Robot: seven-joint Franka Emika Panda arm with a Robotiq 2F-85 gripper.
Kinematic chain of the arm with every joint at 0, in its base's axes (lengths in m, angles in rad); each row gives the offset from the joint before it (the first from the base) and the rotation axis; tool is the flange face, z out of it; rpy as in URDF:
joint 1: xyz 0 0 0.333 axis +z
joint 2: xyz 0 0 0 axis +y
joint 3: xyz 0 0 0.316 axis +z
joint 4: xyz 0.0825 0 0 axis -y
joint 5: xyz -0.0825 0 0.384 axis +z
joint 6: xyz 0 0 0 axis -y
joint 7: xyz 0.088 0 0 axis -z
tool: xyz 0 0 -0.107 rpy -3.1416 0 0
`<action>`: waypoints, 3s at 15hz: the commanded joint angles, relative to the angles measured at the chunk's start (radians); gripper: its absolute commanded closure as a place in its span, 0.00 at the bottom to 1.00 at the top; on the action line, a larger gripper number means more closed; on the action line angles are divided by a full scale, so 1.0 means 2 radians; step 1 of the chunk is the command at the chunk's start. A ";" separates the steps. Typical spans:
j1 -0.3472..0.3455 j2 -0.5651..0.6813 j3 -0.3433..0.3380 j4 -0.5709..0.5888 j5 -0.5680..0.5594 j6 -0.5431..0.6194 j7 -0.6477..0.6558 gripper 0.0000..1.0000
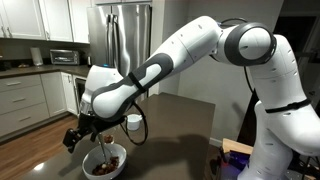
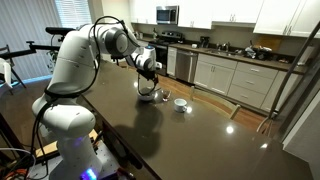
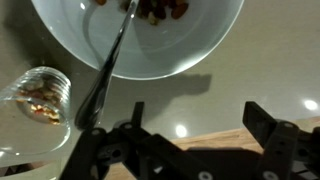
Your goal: Transfer one spoon of contents from the bowl to the white cup
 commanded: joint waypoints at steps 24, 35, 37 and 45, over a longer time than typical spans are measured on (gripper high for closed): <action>0.028 -0.002 -0.063 0.022 -0.078 -0.072 0.097 0.00; 0.031 -0.003 -0.072 0.021 -0.094 -0.118 0.160 0.00; 0.034 -0.004 -0.077 0.018 -0.103 -0.120 0.175 0.00; 0.028 -0.003 -0.070 0.015 -0.098 -0.127 0.190 0.14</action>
